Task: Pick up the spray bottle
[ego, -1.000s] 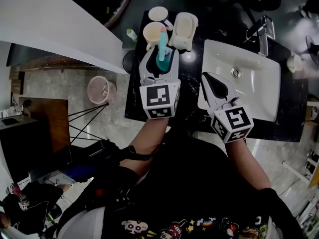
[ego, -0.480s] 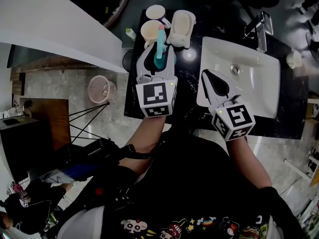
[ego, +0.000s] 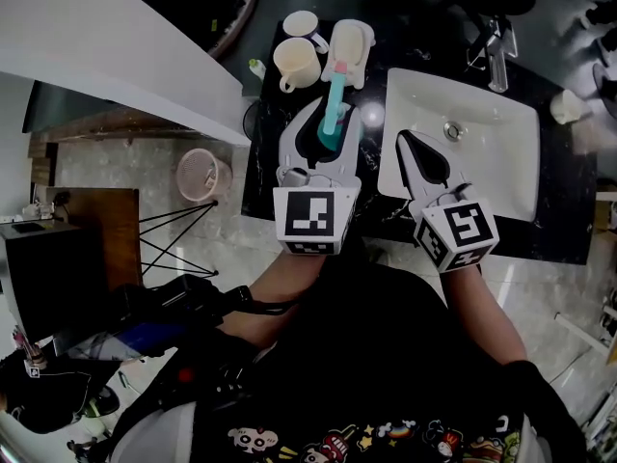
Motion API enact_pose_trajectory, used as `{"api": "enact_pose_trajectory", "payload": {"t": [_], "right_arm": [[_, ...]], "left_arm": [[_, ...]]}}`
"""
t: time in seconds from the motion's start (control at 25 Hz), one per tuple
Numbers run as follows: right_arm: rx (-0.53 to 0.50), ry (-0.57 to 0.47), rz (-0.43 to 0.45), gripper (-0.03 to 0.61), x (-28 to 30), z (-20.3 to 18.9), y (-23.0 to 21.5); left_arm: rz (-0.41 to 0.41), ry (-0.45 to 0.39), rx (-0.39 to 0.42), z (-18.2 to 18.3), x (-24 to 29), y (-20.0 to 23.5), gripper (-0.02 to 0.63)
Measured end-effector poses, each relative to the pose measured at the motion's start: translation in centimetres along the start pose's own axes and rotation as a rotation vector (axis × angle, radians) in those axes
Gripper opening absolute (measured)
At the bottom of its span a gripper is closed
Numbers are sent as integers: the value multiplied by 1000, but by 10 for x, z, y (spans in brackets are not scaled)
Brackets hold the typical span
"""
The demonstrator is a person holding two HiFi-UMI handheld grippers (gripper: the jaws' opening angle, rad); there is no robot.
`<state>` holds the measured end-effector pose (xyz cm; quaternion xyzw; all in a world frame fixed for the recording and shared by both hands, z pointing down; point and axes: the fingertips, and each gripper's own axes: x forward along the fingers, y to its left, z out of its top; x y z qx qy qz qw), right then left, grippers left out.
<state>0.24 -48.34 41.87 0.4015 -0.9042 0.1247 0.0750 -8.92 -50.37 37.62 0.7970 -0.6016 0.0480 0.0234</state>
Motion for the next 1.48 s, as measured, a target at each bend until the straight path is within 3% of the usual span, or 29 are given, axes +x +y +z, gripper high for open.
{"api": "enact_pose_trajectory", "payload": {"t": [0.2,0.64,1.48], "right_arm": [[-8,-33,-25,26,-27,4,-1],[-54,-98,-73,23,-96,8,1],[-96,-143,-19,23,-148,20,31]], "left_arm": [[-50,-2,14,6,-23,-35,149],[-79,35,32,0,-69,-91,149],[-36,14,32,10,-116,-118,149]]}}
